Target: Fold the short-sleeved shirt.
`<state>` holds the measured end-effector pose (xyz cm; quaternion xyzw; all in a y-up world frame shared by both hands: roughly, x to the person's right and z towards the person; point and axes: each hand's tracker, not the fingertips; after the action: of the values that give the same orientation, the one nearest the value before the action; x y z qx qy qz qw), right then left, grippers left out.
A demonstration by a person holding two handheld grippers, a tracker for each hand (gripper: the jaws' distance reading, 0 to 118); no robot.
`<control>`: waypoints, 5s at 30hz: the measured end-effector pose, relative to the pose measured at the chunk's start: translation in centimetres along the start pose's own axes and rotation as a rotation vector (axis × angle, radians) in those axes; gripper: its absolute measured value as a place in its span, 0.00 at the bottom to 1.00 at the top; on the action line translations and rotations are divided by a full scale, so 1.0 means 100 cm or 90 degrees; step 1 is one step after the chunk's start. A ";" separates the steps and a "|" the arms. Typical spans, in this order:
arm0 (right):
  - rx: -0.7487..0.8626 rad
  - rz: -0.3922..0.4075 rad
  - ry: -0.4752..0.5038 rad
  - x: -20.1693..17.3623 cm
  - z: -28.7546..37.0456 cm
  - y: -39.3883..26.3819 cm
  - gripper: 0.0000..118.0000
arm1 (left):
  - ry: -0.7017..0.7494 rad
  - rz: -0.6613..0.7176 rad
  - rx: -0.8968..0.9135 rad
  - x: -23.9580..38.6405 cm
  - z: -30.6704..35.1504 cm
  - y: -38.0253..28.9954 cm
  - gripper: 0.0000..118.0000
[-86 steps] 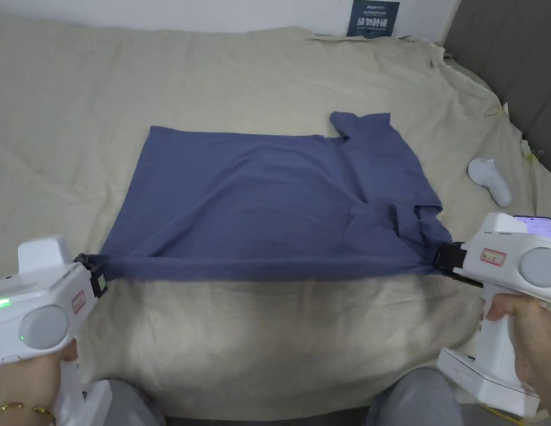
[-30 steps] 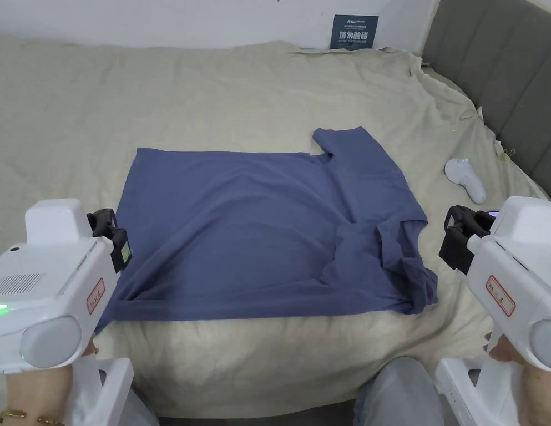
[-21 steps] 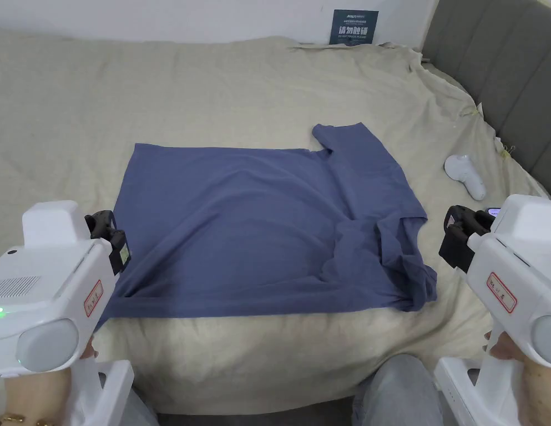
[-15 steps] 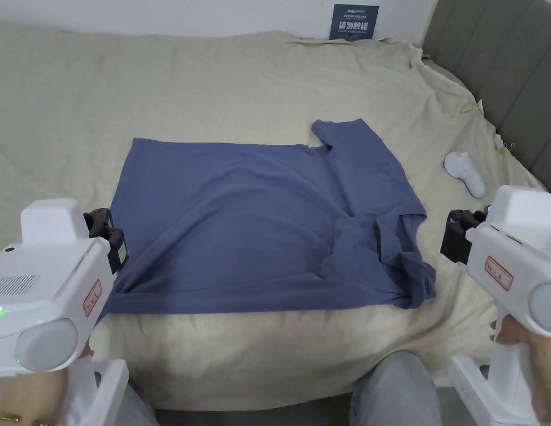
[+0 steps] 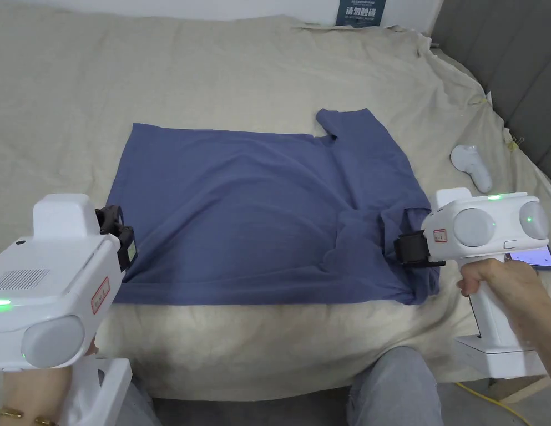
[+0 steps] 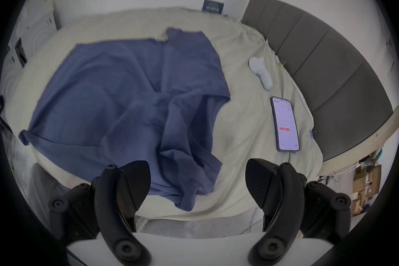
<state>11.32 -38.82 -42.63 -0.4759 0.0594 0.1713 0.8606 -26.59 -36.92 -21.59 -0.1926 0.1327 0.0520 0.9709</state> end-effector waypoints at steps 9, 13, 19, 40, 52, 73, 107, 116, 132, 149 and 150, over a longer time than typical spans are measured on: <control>-0.037 -0.011 -0.024 -0.007 -0.029 -0.011 0.18 | -0.001 0.004 -0.021 0.000 -0.006 -0.006 0.00; 0.001 -0.082 -0.014 0.008 -0.020 -0.021 0.03 | 0.000 0.002 -0.024 -0.001 -0.008 -0.006 0.00; 0.057 -0.152 0.034 0.029 0.008 -0.036 0.03 | -0.009 0.045 -0.081 -0.022 -0.020 0.008 0.73; 0.091 -0.183 0.056 0.031 0.019 -0.043 0.03 | -0.007 -0.073 -0.380 -0.081 -0.051 -0.049 0.88; 0.084 -0.239 0.093 0.044 0.019 -0.054 0.03 | -0.005 -0.048 -0.339 -0.066 -0.065 -0.061 0.00; 0.219 -0.300 0.079 0.079 0.063 0.041 0.03 | 0.095 0.038 -0.113 -0.062 -0.102 0.077 0.00; 0.022 -0.238 -0.017 0.056 -0.128 0.128 0.64 | 0.121 -0.106 -0.333 -0.047 -0.296 0.052 0.69; 0.180 -0.202 0.005 0.081 -0.034 0.126 0.74 | 0.116 0.002 -0.187 -0.062 -0.229 0.098 0.90; 0.464 -0.183 0.032 0.028 0.114 -0.026 0.82 | 0.039 -0.004 0.066 -0.009 -0.044 0.060 0.83; 0.490 -0.182 0.040 -0.001 0.135 -0.082 0.00 | -0.005 -0.004 0.091 0.005 0.008 0.024 0.00; 0.489 -0.180 0.039 -0.002 0.134 -0.083 0.00 | -0.003 -0.001 0.094 0.006 0.009 0.024 0.00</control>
<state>13.27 -31.64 -28.66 -0.1284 0.0784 0.0026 0.9886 -26.18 -34.36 -21.77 -0.1206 0.1341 0.0419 0.9827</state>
